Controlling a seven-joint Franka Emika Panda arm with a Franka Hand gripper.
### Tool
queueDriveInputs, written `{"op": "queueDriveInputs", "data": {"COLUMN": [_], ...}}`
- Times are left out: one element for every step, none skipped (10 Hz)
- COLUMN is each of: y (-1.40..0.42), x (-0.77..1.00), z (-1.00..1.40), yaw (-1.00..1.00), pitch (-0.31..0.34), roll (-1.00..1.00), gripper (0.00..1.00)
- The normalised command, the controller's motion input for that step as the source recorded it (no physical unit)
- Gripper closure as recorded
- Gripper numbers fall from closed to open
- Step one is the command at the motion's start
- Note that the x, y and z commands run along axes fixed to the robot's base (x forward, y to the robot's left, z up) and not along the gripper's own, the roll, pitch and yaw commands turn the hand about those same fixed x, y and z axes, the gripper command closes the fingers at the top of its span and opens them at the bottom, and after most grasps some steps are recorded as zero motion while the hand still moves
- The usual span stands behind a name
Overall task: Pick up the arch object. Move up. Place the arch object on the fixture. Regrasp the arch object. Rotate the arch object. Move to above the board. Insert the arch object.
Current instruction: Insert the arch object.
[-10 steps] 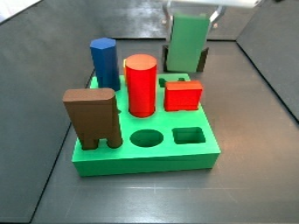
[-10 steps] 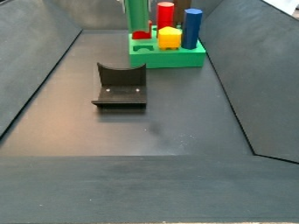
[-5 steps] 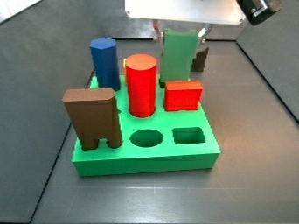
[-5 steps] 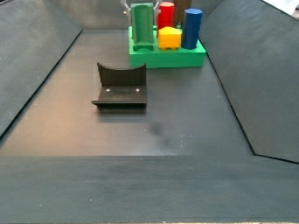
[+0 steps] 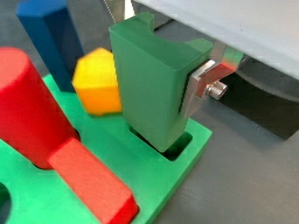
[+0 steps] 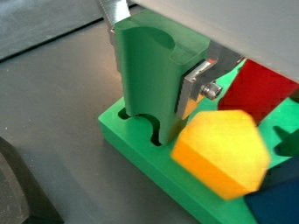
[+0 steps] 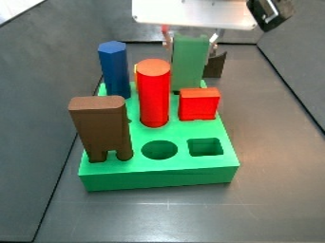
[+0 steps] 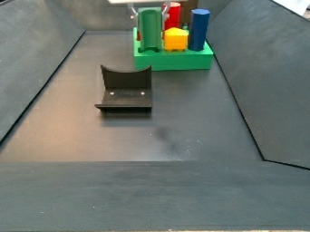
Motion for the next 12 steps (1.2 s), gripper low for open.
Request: {"op": "queueDriveInputs", "data": {"y": [0.0,0.03,0.05,0.09,0.09,0.11,0.04,0.0,-0.17,-0.29,-0.16,-0.16], "x": [0.18,0.15,0.05,-0.03,-0.3,-0.28,-0.19,-0.02,-0.3,-0.47,-0.14,-0.04], "z": [-0.27,-0.24,-0.26,-0.36,-0.34,-0.31,-0.34,-0.42,-0.42,-0.39,-0.49,-0.5], "yaw": [0.0,0.0,0.0,0.0,0.16,0.25,0.26,0.17,0.04,0.11,0.08,0.0], "pitch": [0.0,0.0,0.0,-0.029,-0.123,-0.139,-0.127,-0.134,-0.26,-0.343,-0.239,-0.211], "roll": [0.0,-0.01,0.0,0.0,0.01,0.03,0.05,0.07,0.14,0.26,0.16,0.15], "gripper": [1.0,1.0,1.0,1.0,1.0,1.0,1.0,1.0,1.0,1.0,1.0,1.0]}}
